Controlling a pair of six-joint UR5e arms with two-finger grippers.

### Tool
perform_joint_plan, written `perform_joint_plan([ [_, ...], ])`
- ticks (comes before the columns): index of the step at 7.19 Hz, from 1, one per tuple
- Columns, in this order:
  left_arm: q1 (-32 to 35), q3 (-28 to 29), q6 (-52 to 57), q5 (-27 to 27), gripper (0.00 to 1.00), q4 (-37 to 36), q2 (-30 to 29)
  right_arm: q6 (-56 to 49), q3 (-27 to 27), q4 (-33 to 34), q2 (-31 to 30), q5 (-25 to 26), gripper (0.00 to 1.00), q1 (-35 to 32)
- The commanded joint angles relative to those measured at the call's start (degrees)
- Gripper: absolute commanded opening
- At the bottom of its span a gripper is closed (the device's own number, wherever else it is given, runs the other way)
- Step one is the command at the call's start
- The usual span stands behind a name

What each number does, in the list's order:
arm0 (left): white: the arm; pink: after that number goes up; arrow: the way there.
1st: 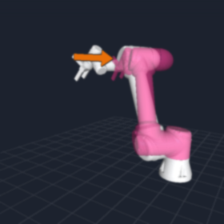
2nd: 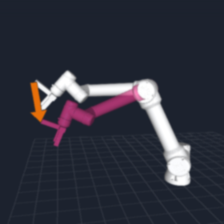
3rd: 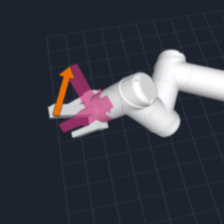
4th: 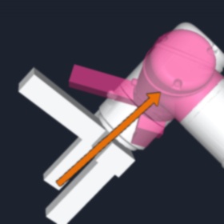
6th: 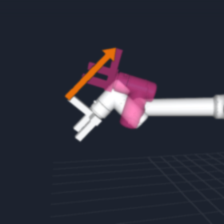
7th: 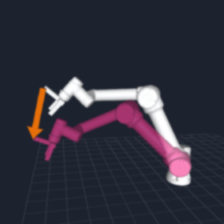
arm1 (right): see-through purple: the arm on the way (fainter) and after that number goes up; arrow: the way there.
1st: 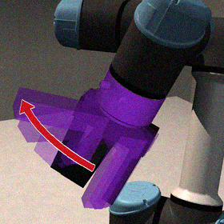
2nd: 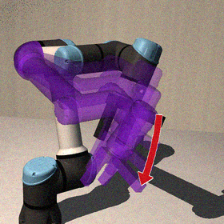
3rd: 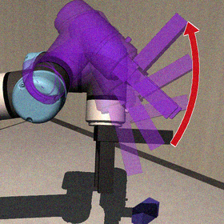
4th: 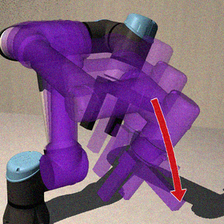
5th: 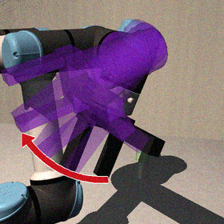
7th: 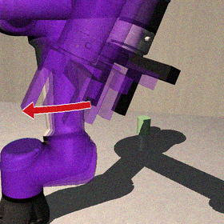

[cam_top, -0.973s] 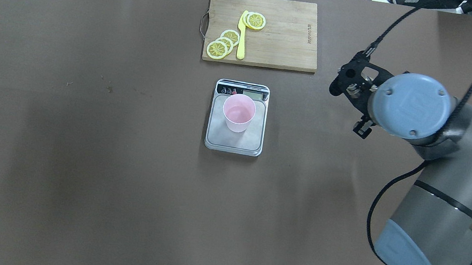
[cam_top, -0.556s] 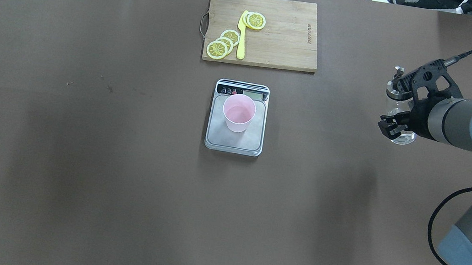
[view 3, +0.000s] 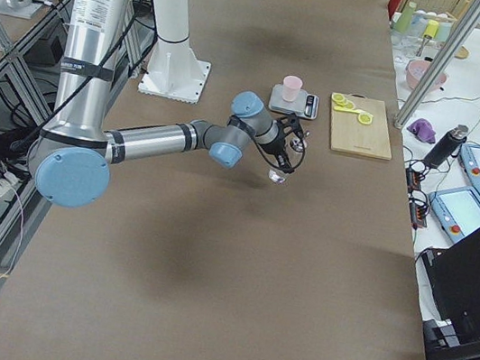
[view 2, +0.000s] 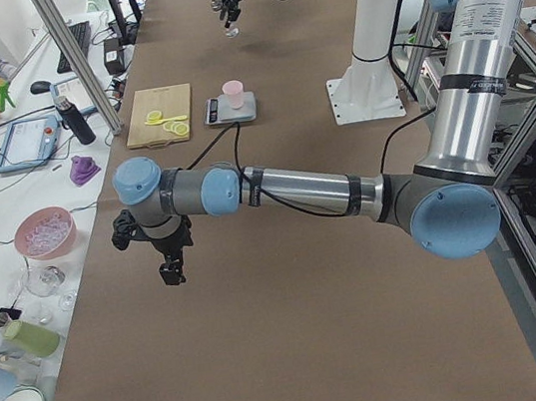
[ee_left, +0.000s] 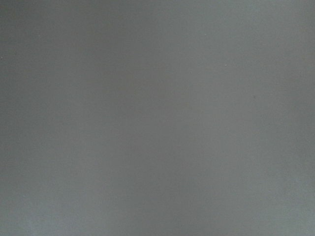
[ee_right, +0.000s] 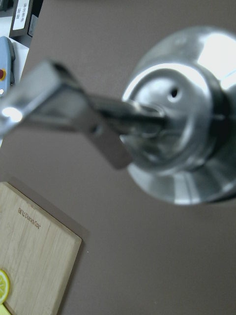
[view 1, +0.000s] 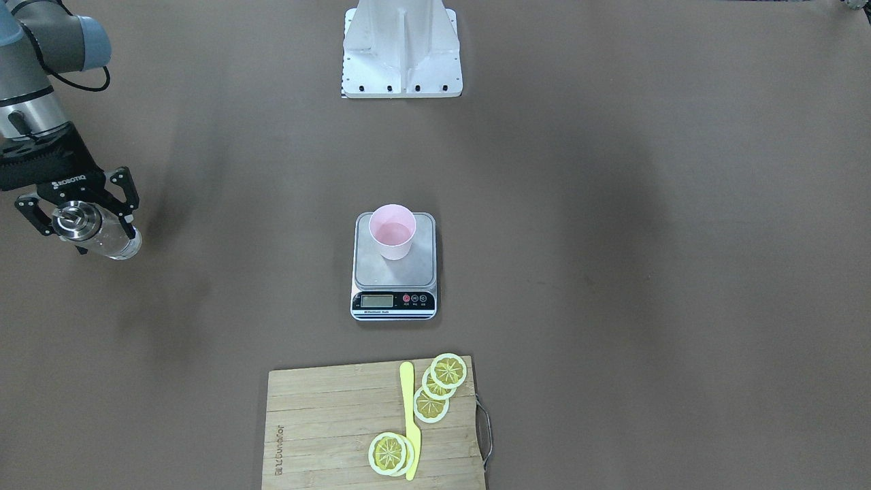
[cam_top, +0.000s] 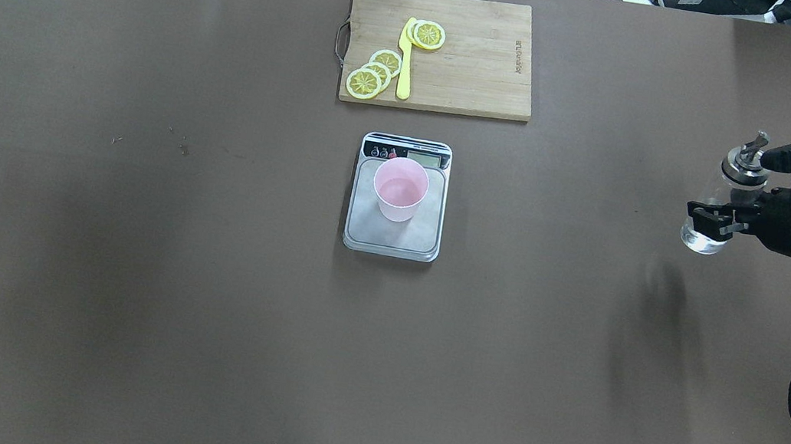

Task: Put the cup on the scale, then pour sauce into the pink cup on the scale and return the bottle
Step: 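Turn the bottle upright and carry it back with the right gripper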

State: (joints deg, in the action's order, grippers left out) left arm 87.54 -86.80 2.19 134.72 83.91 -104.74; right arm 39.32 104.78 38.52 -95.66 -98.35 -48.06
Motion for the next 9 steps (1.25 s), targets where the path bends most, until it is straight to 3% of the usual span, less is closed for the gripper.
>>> perform_joint_plan([
  [1,0.4,0.3,0.3,0.0,0.98,0.0,0.0,2.3,-9.3,-15.6,-2.3,-0.3,0.00,-1.3],
  [4,0.4,-0.5,0.0,0.1,0.98,-0.2,-0.1,2.3,-13.8,-23.6,-2.7,-0.5,0.00,-1.4],
  [8,0.4,-0.7,-0.3,0.1,0.98,-0.2,-0.3,1.6,-15.8,-25.9,-2.4,-1.1,0.01,-1.4],
  [9,0.4,-0.7,-0.4,0.1,0.98,-0.2,-0.4,1.4,-15.9,-25.8,-2.3,-1.1,0.15,-1.3],
])
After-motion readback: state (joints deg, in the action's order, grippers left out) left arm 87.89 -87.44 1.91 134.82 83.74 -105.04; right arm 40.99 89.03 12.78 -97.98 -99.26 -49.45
